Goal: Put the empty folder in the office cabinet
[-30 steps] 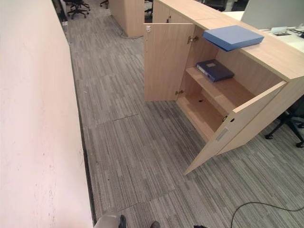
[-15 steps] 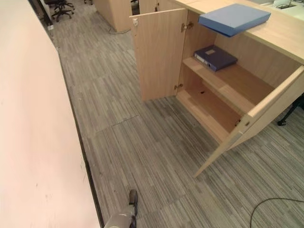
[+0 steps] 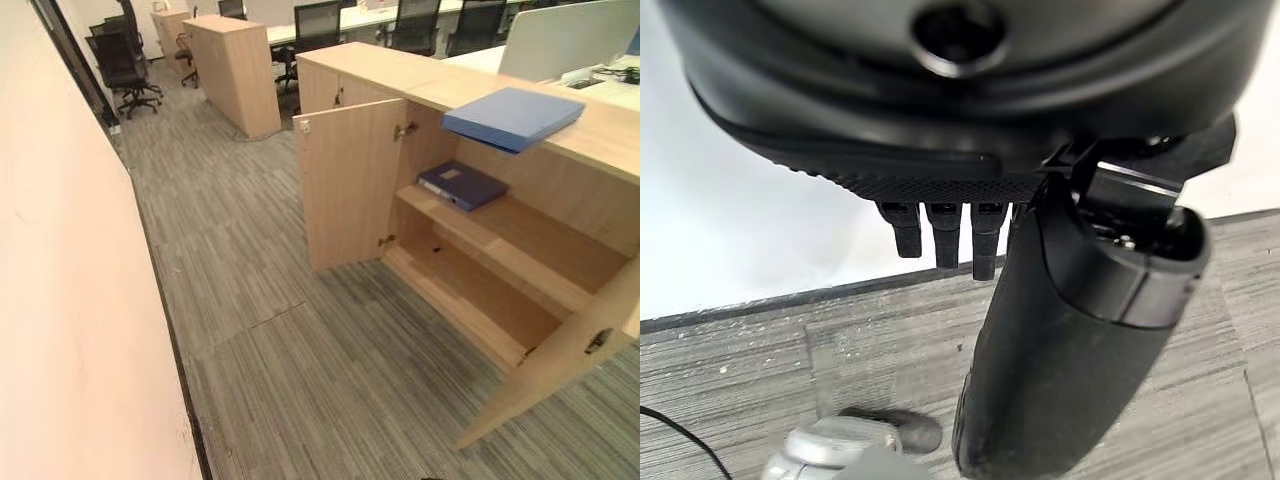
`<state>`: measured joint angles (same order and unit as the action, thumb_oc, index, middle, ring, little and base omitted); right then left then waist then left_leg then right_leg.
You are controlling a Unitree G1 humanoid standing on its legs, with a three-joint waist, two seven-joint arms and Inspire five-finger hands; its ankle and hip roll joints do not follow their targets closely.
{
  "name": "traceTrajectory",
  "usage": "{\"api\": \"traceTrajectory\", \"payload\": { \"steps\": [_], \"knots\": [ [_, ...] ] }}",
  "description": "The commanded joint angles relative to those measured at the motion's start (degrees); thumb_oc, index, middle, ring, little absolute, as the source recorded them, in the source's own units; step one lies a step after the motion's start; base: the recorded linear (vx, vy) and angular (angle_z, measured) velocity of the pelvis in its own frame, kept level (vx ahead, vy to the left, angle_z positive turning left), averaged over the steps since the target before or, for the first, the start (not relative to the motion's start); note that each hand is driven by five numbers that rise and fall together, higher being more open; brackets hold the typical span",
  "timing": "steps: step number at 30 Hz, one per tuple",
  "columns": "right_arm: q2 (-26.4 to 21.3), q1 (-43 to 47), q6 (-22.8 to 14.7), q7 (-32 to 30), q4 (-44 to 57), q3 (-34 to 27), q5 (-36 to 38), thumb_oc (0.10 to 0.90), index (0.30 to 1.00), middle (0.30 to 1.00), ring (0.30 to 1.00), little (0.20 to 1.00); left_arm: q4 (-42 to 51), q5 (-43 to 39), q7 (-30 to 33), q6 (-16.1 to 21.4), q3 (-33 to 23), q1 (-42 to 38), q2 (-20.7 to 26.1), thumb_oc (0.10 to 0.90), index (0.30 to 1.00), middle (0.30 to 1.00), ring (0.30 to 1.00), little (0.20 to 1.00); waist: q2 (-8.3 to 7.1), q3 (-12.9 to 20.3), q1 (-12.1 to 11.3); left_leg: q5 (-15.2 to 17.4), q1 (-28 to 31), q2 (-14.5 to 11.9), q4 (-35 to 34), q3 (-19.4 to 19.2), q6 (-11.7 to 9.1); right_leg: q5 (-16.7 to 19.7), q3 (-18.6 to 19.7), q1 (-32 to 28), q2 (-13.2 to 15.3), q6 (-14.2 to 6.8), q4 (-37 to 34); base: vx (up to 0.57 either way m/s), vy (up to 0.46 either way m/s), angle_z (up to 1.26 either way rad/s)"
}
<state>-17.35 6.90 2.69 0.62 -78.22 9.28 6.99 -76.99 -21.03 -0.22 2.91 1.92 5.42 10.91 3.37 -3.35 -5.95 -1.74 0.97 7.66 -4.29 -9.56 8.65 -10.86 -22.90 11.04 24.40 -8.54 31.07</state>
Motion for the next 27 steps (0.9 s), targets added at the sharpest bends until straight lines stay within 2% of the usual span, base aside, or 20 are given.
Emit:
{"api": "traceTrajectory", "payload": {
  "steps": [1, 2, 3, 4, 5, 7, 8, 9, 14, 15, 16, 17, 20, 23, 24, 25, 27],
  "knots": [
    [0.08, 1.61, -0.17, -1.24, 0.33, 0.38, 1.30, 0.800, 0.900, 0.900, 0.900, 0.900, -1.47, 1.84, 0.94, -0.14, -2.97, 1.92, 0.80, 0.800, 0.900, 0.900, 0.900, 0.900, -0.65, -7.72, 1.04, 1.07, 1.18, -4.26, -0.71, -0.31, -7.84, 20.03, -0.96, -1.02, -5.51, -0.11, -15.80, 0.13, -0.074, 0.17],
    [0.09, 1.63, -0.17, -1.25, 0.32, 0.40, 1.30, 0.800, 0.900, 0.900, 0.900, 0.900, -1.48, 1.84, 0.94, -0.14, -2.99, 1.92, 0.79, 0.800, 0.900, 0.900, 0.900, 0.900, -0.57, -7.79, 1.04, 1.12, 1.29, -4.36, -0.71, -0.31, -7.89, 20.06, -1.01, -1.19, -5.64, -0.08, -15.94, 0.14, -0.085, 0.07],
    [0.22, 1.73, -0.29, -1.39, 0.49, 0.76, 1.52, 0.800, 0.900, 0.900, 0.900, 0.900, -1.70, 2.00, 0.99, -0.13, -3.01, 1.98, 0.73, 0.800, 0.900, 0.900, 0.900, 0.900, -1.10, -8.25, 1.65, 1.97, 2.55, -4.11, -0.71, 0.26, -8.03, 20.84, -1.32, 0.17, -7.72, -0.23, -19.20, 0.27, -0.129, 0.09],
    [0.40, 1.72, -0.37, -1.34, 0.59, 0.79, 2.04, 0.800, 0.900, 0.900, 0.900, 0.900, -2.17, 2.40, 0.91, -0.18, -3.39, 1.84, 0.83, 0.800, 0.900, 0.900, 0.900, 0.900, -2.48, -8.77, 2.98, 3.83, 4.92, -3.05, -0.71, 1.84, -8.29, 23.28, -1.74, 2.82, -11.14, -1.24, -24.68, 0.37, -0.171, 0.03],
    [0.43, 1.52, -0.37, -1.35, 0.53, 0.72, 2.16, 0.800, 0.900, 0.900, 0.900, 0.900, -2.38, 2.62, 0.93, -0.08, -3.54, 1.75, 0.95, 0.800, 0.900, 0.900, 0.900, 0.900, -3.09, -8.91, 3.56, 4.65, 5.88, -2.66, -0.71, 2.53, -8.37, 24.28, -1.54, 3.48, -12.52, -1.54, -27.09, 0.30, -0.129, 0.08],
    [0.48, 1.28, -0.41, -1.43, 0.41, 0.67, 2.08, 0.800, 0.900, 0.900, 0.900, 0.900, -2.53, 2.95, 0.91, -0.12, -3.72, 1.68, 1.07, 0.800, 0.900, 0.900, 0.900, 0.900, -3.44, -8.93, 4.00, 5.38, 6.67, -2.54, -0.71, 3.30, -8.46, 24.96, -0.97, 3.73, -13.32, -1.76, -28.78, 0.23, -0.123, 0.38],
    [0.58, 0.31, -0.37, -1.50, -0.56, 0.85, 1.65, 0.800, 0.900, 0.900, 0.900, 0.900, -2.87, 3.36, 1.06, 0.06, -4.12, 1.81, 0.84, 0.800, 0.900, 0.900, 0.900, 0.900, -4.17, -7.91, 3.87, 6.96, 7.41, -2.19, -0.71, 4.59, -8.50, 24.54, -0.76, 0.91, -13.86, -0.94, -32.28, 0.26, -0.153, 0.72],
    [0.61, 0.33, -0.37, -1.50, -0.56, 0.85, 1.64, 0.800, 0.900, 0.900, 0.900, 0.900, -2.86, 3.36, 1.07, 0.06, -4.14, 1.79, 0.86, 0.800, 0.900, 0.900, 0.900, 0.900, -4.38, -7.83, 4.04, 6.71, 7.17, -1.96, -0.71, 4.72, -8.45, 24.67, -0.83, 1.08, -13.59, -0.94, -32.30, 0.24, -0.160, 0.75],
    [-0.09, -0.45, -0.17, -1.33, -2.09, 0.56, 1.11, 0.800, 0.900, 0.900, 0.900, 0.900, -2.73, 2.21, 1.44, 0.04, -4.41, 1.31, 0.06, 0.800, 0.900, 0.900, 0.900, 0.900, -3.12, -6.17, 4.23, 7.85, 8.63, -4.82, -0.71, 6.33, -9.14, 22.26, -0.71, 0.69, -14.20, 0.88, -29.23, 0.26, -0.149, 0.38],
    [-0.58, -0.81, -0.29, -1.44, -2.03, -0.17, 2.03, 0.800, 0.900, 0.900, 0.900, 0.900, -2.63, 2.01, 1.49, 0.12, -3.88, 0.86, -0.10, 0.800, 0.900, 0.900, 0.900, 0.900, -2.42, -5.97, 4.55, 8.44, 9.48, -6.83, -0.71, 6.47, -9.96, 19.88, -0.46, 0.66, -14.88, 1.87, -27.53, 0.24, -0.140, 0.23],
    [-0.55, -0.78, -0.29, -1.43, -2.03, -0.18, 2.03, 0.800, 0.900, 0.900, 0.900, 0.900, -2.63, 2.01, 1.50, 0.12, -3.89, 0.82, -0.07, 0.800, 0.900, 0.900, 0.900, 0.900, -2.63, -5.86, 4.74, 8.18, 9.19, -6.60, -0.71, 6.66, -9.90, 20.02, -0.57, 0.83, -14.60, 1.87, -27.59, 0.25, -0.144, 0.12],
    [-0.81, -0.95, -0.36, -1.41, -1.99, -0.62, 2.78, 0.800, 0.900, 0.900, 0.900, 0.900, -2.63, 2.03, 1.58, 0.19, -3.40, 0.52, -0.07, 0.800, 0.900, 0.900, 0.900, 0.900, -2.26, -6.01, 4.87, 8.66, 9.68, -7.70, -0.10, 6.37, -10.37, 18.90, -0.21, 0.52, -15.07, 2.29, -26.52, 0.14, -0.095, 0.11],
    [-1.13, -1.21, -0.60, -1.59, -1.90, -1.60, 4.77, 0.800, 0.900, 0.900, 0.900, 0.900, -1.74, 1.54, 1.85, 0.40, -2.26, -0.93, 0.17, 0.800, 0.900, 0.900, 0.900, 0.900, -2.39, -6.18, 5.67, 8.97, 8.99, -9.36, 2.99, 5.84, -11.61, 17.24, -0.17, -0.47, -15.36, 3.21, -25.57, 0.18, -0.131, 0.02],
    [-1.35, -1.85, -1.03, -1.59, -1.37, -1.65, 5.48, 0.800, 0.900, 0.900, 0.900, 0.900, -0.10, 1.01, 1.98, 0.88, -1.62, -1.71, 0.29, 0.800, 0.900, 0.900, 0.900, 0.900, -2.79, -6.06, 6.11, 6.42, 6.55, -11.26, 12.08, 4.54, -13.53, 15.04, -0.37, -3.39, -16.81, 4.82, -26.43, 0.17, -0.162, 0.02],
    [-1.42, -1.96, -1.05, -1.65, -1.37, -1.67, 5.51, 0.800, 0.900, 0.900, 0.900, 0.900, 0.48, 0.64, 2.11, 0.95, -1.59, -1.90, 0.35, 0.800, 0.900, 0.900, 0.900, 0.900, -3.06, -6.34, 5.98, 4.49, 4.54, -11.46, 17.42, 4.33, -14.03, 14.22, -0.29, -4.62, -17.34, 5.55, -26.78, 0.17, -0.266, -0.03],
    [-1.86, -1.92, -0.83, -2.05, -1.91, -2.30, 5.65, 0.800, 0.900, 0.900, 0.900, 0.900, 1.29, 0.21, 2.62, 0.95, -1.34, -2.33, 0.29, 0.800, 0.900, 0.900, 0.900, 0.900, -4.05, -7.58, 5.13, -0.44, -1.76, -12.36, 29.20, 3.77, -14.46, 12.51, -0.14, -7.12, -17.66, 7.30, -27.44, 0.17, -0.235, -0.03],
    [-2.12, -1.93, -0.71, -2.24, -2.18, -2.62, 5.80, 0.800, 0.900, 0.900, 0.900, 0.900, 1.39, 0.17, 2.82, 0.99, -1.13, -2.36, 0.15, 0.800, 0.900, 0.900, 0.900, 0.900, -4.46, -8.09, 4.79, -0.75, -4.09, -13.00, 31.47, 2.54, -13.93, 11.96, -0.07, -8.15, -17.34, 7.45, -27.77, 0.18, -0.092, -0.16]
  ]
}}
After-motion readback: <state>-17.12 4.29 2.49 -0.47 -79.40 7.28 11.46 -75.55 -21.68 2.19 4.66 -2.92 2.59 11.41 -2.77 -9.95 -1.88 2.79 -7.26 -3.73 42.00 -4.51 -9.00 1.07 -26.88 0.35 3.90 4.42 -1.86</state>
